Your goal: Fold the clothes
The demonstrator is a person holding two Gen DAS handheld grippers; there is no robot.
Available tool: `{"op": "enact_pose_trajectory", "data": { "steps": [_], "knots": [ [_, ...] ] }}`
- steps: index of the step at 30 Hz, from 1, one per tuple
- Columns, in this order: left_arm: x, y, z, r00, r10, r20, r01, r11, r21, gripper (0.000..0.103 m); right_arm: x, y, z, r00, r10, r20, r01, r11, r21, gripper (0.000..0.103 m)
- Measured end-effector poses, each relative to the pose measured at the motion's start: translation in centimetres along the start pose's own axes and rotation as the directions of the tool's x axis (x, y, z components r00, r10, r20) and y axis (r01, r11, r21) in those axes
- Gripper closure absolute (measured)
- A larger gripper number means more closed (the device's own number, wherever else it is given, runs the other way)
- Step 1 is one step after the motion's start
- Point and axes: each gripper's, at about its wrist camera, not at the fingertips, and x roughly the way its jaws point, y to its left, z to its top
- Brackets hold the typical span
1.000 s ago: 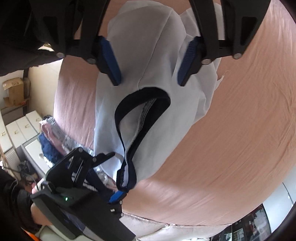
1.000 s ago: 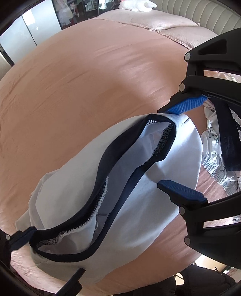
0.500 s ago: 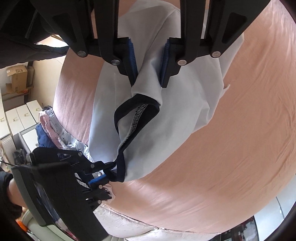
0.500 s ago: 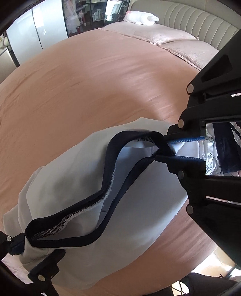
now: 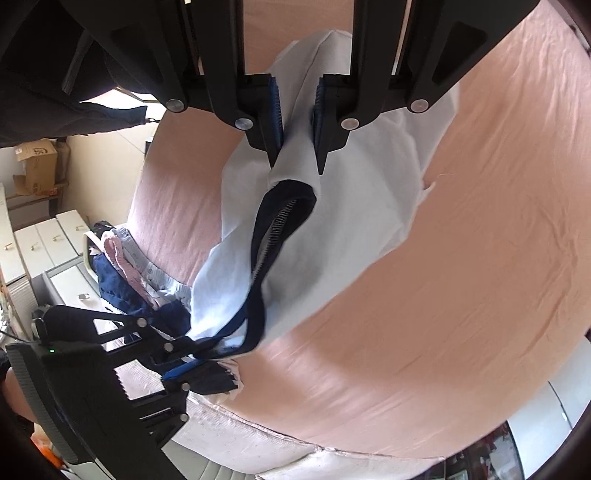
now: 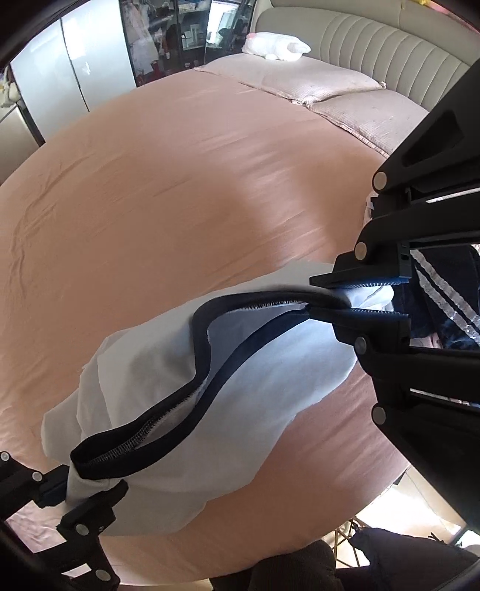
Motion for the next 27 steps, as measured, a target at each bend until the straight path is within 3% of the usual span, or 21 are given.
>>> {"op": "enact_pose_trajectory", "data": {
  "steps": [8,13,17,19,23,25,26,27],
  "knots": [
    [-4.9,0.6,-1.1,0.998,0.067,0.015,-0.067,0.997,-0.026,0.091,-5.3,-0.6,0.2,0.998,-0.013,0.067,0.01,0.999,0.037,0.098],
    [-9.1,1.9,-0.9,0.99,0.107,0.089,-0.1,0.992,-0.081,0.091,-7.8,-3.3,1.3,0.991,-0.083,0.108,0.075,0.994,0.077,0.098],
    [-10.4,3.2,-0.8,0.994,0.009,0.11,0.005,0.992,-0.122,0.091,-9.7,-3.8,1.9,0.988,-0.059,0.142,0.046,0.995,0.092,0.098],
    [-9.6,2.3,-0.8,0.996,0.032,0.089,-0.025,0.997,-0.072,0.09,-8.9,-3.2,1.3,0.99,-0.032,0.137,0.024,0.998,0.064,0.097],
    [-6.2,0.5,-0.7,0.997,0.066,-0.03,-0.065,0.997,0.037,0.087,-6.3,-1.9,0.2,0.998,-0.005,0.058,0.003,0.999,0.041,0.097],
    [-4.6,0.0,-0.6,0.995,0.07,-0.068,-0.066,0.996,0.065,0.073,-4.7,-0.9,-0.5,1.0,-0.006,0.024,0.006,1.0,0.01,0.096],
    [-4.1,-0.1,-0.7,0.994,0.077,-0.081,-0.071,0.995,0.073,0.041,-3.9,-0.4,-0.9,1.0,-0.003,0.013,0.004,1.0,-0.007,0.093],
    [-3.7,-0.1,-0.7,0.993,0.081,-0.091,-0.073,0.994,0.08,0.004,-3.5,-0.2,-1.1,1.0,0.001,0.009,-0.001,1.0,-0.019,0.083]
  ]
}}
